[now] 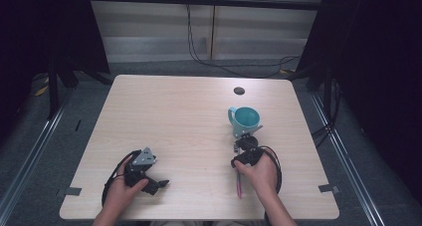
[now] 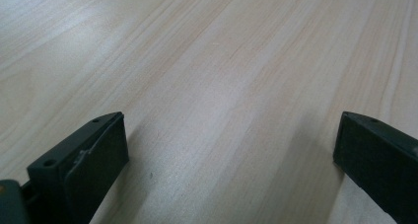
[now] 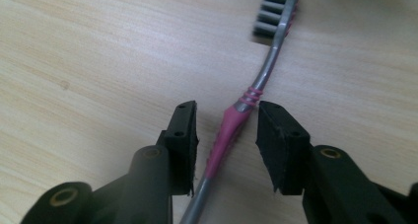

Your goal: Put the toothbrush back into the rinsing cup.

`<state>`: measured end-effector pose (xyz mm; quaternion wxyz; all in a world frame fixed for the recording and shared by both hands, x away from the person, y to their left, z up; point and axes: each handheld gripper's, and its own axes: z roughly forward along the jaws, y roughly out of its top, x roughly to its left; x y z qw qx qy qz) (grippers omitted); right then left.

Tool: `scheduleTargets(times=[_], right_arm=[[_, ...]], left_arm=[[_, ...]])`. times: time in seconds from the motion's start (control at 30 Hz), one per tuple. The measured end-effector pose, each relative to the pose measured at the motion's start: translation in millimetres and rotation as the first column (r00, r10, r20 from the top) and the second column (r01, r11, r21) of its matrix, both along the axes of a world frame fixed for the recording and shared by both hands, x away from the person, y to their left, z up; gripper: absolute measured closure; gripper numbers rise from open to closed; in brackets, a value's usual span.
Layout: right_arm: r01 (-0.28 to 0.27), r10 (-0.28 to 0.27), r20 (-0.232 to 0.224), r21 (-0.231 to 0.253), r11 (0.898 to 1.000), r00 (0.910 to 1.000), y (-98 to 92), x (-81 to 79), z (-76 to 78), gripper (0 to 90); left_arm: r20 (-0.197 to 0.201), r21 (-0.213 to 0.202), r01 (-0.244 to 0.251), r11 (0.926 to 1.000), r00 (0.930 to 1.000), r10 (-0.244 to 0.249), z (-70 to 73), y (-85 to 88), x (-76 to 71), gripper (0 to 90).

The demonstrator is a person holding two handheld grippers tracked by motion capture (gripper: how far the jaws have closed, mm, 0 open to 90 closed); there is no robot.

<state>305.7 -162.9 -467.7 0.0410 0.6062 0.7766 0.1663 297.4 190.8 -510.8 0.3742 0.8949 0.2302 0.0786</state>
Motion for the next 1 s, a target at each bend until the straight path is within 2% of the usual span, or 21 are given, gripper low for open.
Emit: scheduleTargets(times=[0.13, 0.17, 0.2, 0.23, 0.27, 0.3, 0.47, 0.67, 0.73, 0.77, 1.0], right_arm=[[-0.004, 0.004, -0.007, -0.010, 1.000, 1.0000, 1.3, -0.5, -3.6, 67.5], [-0.007, 0.007, -0.003, -0.034, 0.999, 1.0000, 3.1, -0.9, -3.5, 71.9], [-0.007, 0.007, -0.003, -0.034, 0.999, 1.0000, 3.1, -0.9, -3.5, 71.9], [-0.012, 0.012, 0.003, -0.058, 0.998, 0.9999, 5.0, -1.3, -3.5, 79.7], [-0.012, 0.012, 0.003, -0.058, 0.998, 0.9999, 5.0, -1.3, -3.5, 79.7], [-0.013, 0.013, 0.005, -0.078, 0.997, 0.9999, 6.3, -1.3, -3.0, 80.1], [-0.012, 0.012, -0.001, -0.090, 0.996, 0.9999, 8.2, -1.2, -2.9, 81.3], [-0.019, 0.018, -0.019, -0.070, 0.997, 0.9997, 3.5, 1.0, -2.1, 81.5], [-0.020, 0.019, -0.013, -0.062, 0.998, 0.9997, 2.6, 0.8, -1.3, 81.5], [-0.017, 0.017, -0.007, -0.022, 1.000, 0.9998, 0.5, 0.6, 1.9, 81.5], [-0.028, 0.028, 0.026, -0.012, 1.000, 0.9993, -1.0, 0.3, 13.2, 81.4]], left_arm=[[0.000, 0.003, -0.001, 1.0000, 1.0000, 0.001, 0.2, 0.0, 0.0, 0.0], [-0.001, -0.001, 0.002, 1.0000, 1.0000, -0.002, 0.0, 0.1, 0.1, 0.0], [-0.001, -0.001, 0.002, 1.0000, 1.0000, -0.002, 0.0, 0.1, 0.1, 0.0], [-0.001, -0.001, 0.001, 1.0000, 1.0000, -0.001, 0.0, 0.1, 0.1, 0.0], [-0.001, -0.001, 0.001, 1.0000, 1.0000, -0.001, 0.0, 0.1, 0.1, 0.0], [0.000, 0.000, 0.000, 1.0000, 1.0000, 0.000, 0.0, 0.0, 0.0, 0.0], [0.000, 0.000, 0.000, 1.0000, 1.0000, 0.000, 0.0, 0.0, 0.0, 0.0], [0.000, 0.000, 0.000, 1.0000, 1.0000, 0.000, 0.0, 0.0, 0.0, 0.0], [0.000, 0.000, 0.000, 1.0000, 1.0000, 0.000, 0.0, 0.0, 0.0, 0.0], [0.000, 0.000, 0.000, 1.0000, 1.0000, 0.000, 0.0, 0.0, 0.0, 0.0], [0.000, 0.000, 0.000, 1.0000, 1.0000, 0.000, 0.0, 0.0, 0.0, 0.0]])
